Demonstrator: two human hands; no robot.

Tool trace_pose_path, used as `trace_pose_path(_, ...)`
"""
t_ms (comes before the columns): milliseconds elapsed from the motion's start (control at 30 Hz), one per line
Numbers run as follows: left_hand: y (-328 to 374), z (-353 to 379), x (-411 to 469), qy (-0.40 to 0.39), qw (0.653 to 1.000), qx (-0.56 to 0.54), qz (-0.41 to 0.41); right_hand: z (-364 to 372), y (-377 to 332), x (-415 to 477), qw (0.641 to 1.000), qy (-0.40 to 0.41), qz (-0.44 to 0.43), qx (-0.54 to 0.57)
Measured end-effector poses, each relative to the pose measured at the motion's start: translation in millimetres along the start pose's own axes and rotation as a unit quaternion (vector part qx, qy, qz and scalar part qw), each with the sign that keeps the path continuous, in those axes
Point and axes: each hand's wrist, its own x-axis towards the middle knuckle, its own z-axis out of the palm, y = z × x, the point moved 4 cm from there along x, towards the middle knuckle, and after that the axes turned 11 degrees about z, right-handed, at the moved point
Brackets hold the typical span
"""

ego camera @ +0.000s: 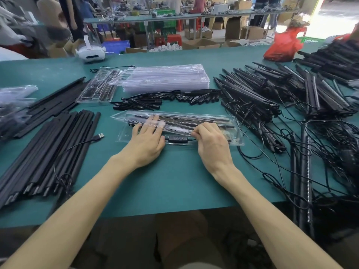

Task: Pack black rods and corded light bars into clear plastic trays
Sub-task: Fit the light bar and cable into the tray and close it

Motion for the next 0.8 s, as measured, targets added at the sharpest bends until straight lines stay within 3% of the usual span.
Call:
trace_pose_path(267,0.7,3.7,8.6,0.035,0.998,0.027,-0.042,1.7,1.9,3.3,1.0,0.006,0.005,0.0)
trace_pose_path(600,1.1,8.1,12.3,0.08,0.993,-0.042,-0.078,1.5,0.7,3.1,1.0,0.012,0.003,-0.002)
trace_pose_path(800,2.8,7.3,14.9,0.067,0.99,-0.046,-0.112,2.7,0.0,3.0,1.0,0.008,0.003,-0.01)
